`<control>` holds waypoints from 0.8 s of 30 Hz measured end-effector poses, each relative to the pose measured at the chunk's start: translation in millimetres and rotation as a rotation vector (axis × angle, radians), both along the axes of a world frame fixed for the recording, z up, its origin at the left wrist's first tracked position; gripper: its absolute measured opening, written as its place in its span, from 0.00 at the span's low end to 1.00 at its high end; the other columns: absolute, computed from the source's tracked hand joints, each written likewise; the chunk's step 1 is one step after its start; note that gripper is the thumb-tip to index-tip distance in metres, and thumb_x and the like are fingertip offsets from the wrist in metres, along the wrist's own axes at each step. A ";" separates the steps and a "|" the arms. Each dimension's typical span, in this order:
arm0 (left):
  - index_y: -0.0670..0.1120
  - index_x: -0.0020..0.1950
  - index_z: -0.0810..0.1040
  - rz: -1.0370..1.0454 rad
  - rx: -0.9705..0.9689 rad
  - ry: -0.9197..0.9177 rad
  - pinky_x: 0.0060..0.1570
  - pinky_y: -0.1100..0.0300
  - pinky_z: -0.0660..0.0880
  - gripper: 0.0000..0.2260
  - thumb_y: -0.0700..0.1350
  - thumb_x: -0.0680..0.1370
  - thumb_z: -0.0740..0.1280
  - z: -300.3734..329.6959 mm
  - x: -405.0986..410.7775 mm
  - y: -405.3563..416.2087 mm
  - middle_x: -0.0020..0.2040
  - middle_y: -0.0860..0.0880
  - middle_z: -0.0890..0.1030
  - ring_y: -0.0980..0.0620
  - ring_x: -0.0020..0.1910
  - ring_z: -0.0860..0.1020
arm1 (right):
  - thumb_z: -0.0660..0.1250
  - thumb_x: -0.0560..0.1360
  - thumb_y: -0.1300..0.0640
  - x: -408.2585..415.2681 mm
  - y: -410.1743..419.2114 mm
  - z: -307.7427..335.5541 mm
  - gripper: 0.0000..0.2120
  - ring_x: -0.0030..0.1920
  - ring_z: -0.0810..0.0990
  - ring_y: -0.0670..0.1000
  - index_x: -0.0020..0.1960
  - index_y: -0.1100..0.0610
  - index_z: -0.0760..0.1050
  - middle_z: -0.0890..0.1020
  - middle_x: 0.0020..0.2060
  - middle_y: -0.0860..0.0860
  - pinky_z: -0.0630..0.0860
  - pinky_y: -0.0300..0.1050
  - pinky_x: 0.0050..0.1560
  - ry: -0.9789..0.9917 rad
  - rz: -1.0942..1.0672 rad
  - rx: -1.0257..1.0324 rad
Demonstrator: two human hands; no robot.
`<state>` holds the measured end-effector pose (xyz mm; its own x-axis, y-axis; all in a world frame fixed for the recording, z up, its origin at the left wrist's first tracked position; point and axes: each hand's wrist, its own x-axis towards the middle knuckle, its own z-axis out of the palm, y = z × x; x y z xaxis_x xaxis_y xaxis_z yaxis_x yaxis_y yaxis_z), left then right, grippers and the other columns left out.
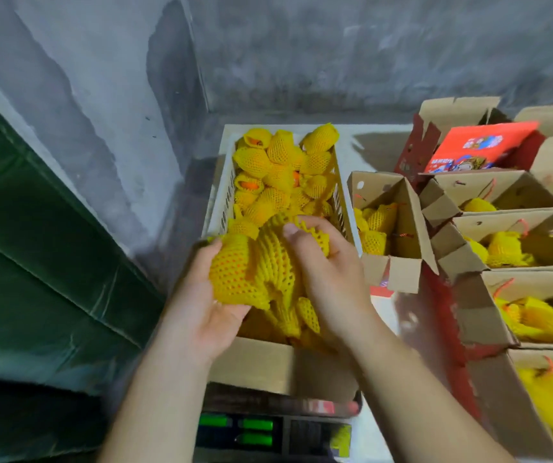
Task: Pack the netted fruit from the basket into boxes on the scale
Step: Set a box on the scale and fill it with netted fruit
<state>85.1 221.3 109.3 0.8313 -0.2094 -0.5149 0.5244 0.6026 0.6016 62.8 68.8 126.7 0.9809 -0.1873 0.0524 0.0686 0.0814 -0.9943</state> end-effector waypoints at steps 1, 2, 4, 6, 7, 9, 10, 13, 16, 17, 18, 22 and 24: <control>0.46 0.74 0.77 -0.015 0.013 0.023 0.60 0.44 0.79 0.23 0.57 0.85 0.61 4.0 -6.2 5.4 0.66 0.40 0.83 0.40 0.66 0.81 | 0.71 0.78 0.49 -9.6 8.6 -2.0 0.05 0.48 0.84 0.45 0.48 0.49 0.84 0.86 0.43 0.45 0.79 0.39 0.50 0.036 -0.045 0.070; 0.45 0.75 0.76 -0.025 0.030 0.026 0.60 0.43 0.79 0.24 0.58 0.85 0.61 6.0 -11.7 13.0 0.66 0.39 0.83 0.39 0.66 0.81 | 0.70 0.78 0.49 -16.5 14.4 -4.6 0.07 0.52 0.86 0.50 0.50 0.49 0.85 0.88 0.46 0.49 0.81 0.45 0.53 0.096 -0.068 0.153; 0.46 0.75 0.76 -0.033 0.050 0.002 0.56 0.44 0.82 0.25 0.60 0.85 0.60 9.5 -22.6 25.6 0.65 0.40 0.84 0.38 0.65 0.82 | 0.69 0.80 0.46 -27.3 25.0 -6.9 0.12 0.53 0.87 0.54 0.58 0.50 0.84 0.88 0.50 0.53 0.84 0.51 0.53 0.266 -0.043 0.357; 0.48 0.74 0.76 -0.016 0.048 -0.022 0.50 0.45 0.85 0.24 0.61 0.84 0.61 10.5 -35.2 35.0 0.64 0.41 0.84 0.39 0.63 0.83 | 0.69 0.80 0.41 -36.2 36.0 -8.8 0.19 0.55 0.87 0.58 0.65 0.50 0.80 0.87 0.55 0.55 0.83 0.61 0.56 0.419 0.010 0.569; 0.49 0.75 0.76 0.000 0.034 -0.025 0.52 0.44 0.84 0.25 0.62 0.84 0.61 9.5 -41.2 38.5 0.64 0.42 0.84 0.39 0.63 0.83 | 0.69 0.79 0.39 -41.0 41.7 -10.8 0.22 0.56 0.87 0.59 0.67 0.49 0.79 0.87 0.56 0.56 0.82 0.64 0.57 0.457 0.030 0.640; 0.50 0.77 0.73 0.010 0.011 -0.056 0.64 0.40 0.79 0.27 0.63 0.83 0.60 6.2 -52.8 47.7 0.68 0.42 0.82 0.39 0.65 0.82 | 0.67 0.79 0.37 -52.3 52.1 -13.5 0.24 0.57 0.86 0.60 0.68 0.49 0.79 0.86 0.58 0.57 0.81 0.64 0.58 0.468 0.069 0.728; 0.49 0.78 0.72 -0.003 0.008 -0.086 0.70 0.40 0.75 0.28 0.64 0.84 0.59 4.0 -58.5 52.7 0.70 0.42 0.81 0.39 0.68 0.80 | 0.66 0.79 0.36 -59.9 55.4 -14.2 0.24 0.58 0.86 0.59 0.68 0.50 0.79 0.86 0.59 0.57 0.82 0.61 0.56 0.450 0.099 0.757; 0.46 0.79 0.70 -0.086 -0.059 -0.184 0.72 0.43 0.73 0.27 0.57 0.84 0.62 -3.5 -75.6 68.2 0.72 0.42 0.79 0.41 0.71 0.77 | 0.66 0.79 0.41 -82.9 57.0 -15.2 0.22 0.57 0.86 0.56 0.69 0.51 0.79 0.85 0.62 0.57 0.84 0.52 0.48 0.393 0.136 0.807; 0.45 0.77 0.71 -0.136 -0.032 -0.216 0.67 0.48 0.77 0.26 0.49 0.80 0.67 -15.6 -90.1 77.9 0.67 0.43 0.82 0.45 0.66 0.81 | 0.68 0.78 0.49 -101.3 54.4 -15.3 0.19 0.55 0.86 0.58 0.67 0.55 0.80 0.84 0.61 0.59 0.83 0.53 0.48 0.387 0.153 0.850; 0.47 0.78 0.71 -0.134 0.012 -0.203 0.69 0.47 0.75 0.27 0.52 0.80 0.69 -18.5 -94.5 78.8 0.68 0.45 0.82 0.46 0.67 0.81 | 0.68 0.78 0.50 -106.4 54.9 -15.1 0.19 0.56 0.86 0.59 0.66 0.56 0.80 0.84 0.62 0.60 0.84 0.53 0.48 0.393 0.173 0.840; 0.49 0.79 0.70 -0.123 0.051 -0.175 0.71 0.47 0.74 0.30 0.57 0.79 0.71 -20.8 -98.8 79.7 0.68 0.46 0.82 0.47 0.66 0.82 | 0.69 0.78 0.50 -111.3 55.9 -15.6 0.18 0.56 0.86 0.59 0.65 0.57 0.81 0.84 0.62 0.60 0.84 0.54 0.47 0.399 0.191 0.826; 0.53 0.75 0.75 -0.067 0.099 -0.099 0.58 0.46 0.81 0.31 0.68 0.77 0.67 -29.5 -112.2 84.9 0.65 0.46 0.84 0.45 0.61 0.85 | 0.69 0.79 0.48 -131.5 69.1 -23.2 0.17 0.58 0.85 0.63 0.63 0.57 0.83 0.84 0.61 0.62 0.84 0.56 0.47 0.469 0.231 0.825; 0.51 0.72 0.79 -0.019 0.075 -0.058 0.50 0.47 0.84 0.27 0.66 0.79 0.64 -34.9 -116.0 88.7 0.63 0.44 0.85 0.43 0.58 0.86 | 0.70 0.78 0.46 -141.5 78.1 -30.3 0.19 0.56 0.86 0.64 0.64 0.56 0.82 0.84 0.60 0.63 0.85 0.57 0.45 0.530 0.190 0.854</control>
<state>-30.9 310.0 74.3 0.8563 -0.1880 -0.4811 0.4984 0.5454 0.6739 -78.7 146.9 96.4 0.8564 0.2021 -0.4751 -0.4509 0.7410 -0.4976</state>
